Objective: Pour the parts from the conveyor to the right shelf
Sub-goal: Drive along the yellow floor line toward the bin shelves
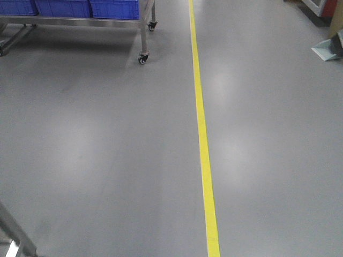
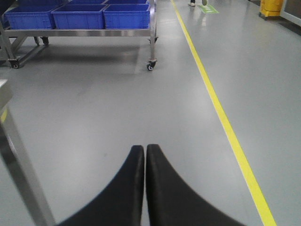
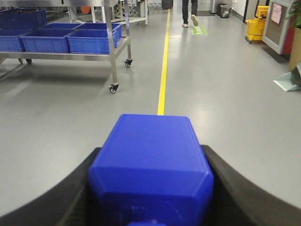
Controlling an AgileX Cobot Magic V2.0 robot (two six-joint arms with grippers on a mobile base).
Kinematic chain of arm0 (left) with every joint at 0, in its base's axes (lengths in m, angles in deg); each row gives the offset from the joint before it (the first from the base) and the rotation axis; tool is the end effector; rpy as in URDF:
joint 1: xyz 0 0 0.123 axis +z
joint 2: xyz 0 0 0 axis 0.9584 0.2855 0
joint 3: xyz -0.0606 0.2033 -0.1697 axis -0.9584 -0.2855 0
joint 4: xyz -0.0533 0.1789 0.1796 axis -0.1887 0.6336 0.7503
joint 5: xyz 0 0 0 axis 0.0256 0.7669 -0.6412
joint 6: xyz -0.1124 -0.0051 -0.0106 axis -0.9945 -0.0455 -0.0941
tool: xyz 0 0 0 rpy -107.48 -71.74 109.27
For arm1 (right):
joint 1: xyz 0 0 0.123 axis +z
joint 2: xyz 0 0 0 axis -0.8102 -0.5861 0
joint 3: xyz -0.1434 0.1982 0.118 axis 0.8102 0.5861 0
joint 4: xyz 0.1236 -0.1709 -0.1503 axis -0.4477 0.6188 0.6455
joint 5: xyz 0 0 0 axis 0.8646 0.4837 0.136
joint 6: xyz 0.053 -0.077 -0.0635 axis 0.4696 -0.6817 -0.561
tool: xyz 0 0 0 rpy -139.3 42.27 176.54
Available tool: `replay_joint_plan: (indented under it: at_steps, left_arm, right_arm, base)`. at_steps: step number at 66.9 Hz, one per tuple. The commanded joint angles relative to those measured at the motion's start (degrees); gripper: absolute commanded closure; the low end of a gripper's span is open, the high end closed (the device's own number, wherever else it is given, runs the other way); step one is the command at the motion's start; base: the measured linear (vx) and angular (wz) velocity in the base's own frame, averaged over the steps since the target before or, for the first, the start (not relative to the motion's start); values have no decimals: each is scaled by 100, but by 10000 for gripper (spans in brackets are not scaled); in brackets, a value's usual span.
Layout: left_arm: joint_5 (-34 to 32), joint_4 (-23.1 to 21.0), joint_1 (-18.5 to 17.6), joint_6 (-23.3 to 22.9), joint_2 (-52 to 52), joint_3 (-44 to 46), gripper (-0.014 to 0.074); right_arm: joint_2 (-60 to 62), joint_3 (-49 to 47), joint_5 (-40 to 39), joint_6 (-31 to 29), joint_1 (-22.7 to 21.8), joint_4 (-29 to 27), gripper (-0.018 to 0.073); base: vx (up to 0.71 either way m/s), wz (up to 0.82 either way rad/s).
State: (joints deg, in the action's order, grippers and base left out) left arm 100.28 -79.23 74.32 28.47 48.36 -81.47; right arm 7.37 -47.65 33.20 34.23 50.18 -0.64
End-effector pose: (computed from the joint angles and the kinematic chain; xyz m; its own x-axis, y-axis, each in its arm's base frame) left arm 0.0995 -0.0002 0.1702 -0.2377 0.0422 -0.9704 0.0100 0.9991 0.0410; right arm 0.0969 0.0030 0.2722 -0.2035 -0.0062 -0.9790 -0.0197 0.9998 -0.0022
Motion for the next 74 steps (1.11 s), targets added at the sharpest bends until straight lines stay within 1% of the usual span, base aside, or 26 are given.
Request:
replay_joint_plan:
  at_steps: [1,52,74]
  left_arm:
    - [-426,-38,-42,-30,111,-135,602]
    - [-426,-38,-42,-30,111,-135,602]
    - [-426,-38,-42,-30,111,-135,602]
  right_arm:
    - [-49,-163,-476,-53,-13,-18,565]
    - [-49,-163,-469,-53,-13,-18,565]
    - [-49,-163,-469,-53,-13,-18,565]
  base:
    - [82,12]
    - [79,15]
    - [72,30]
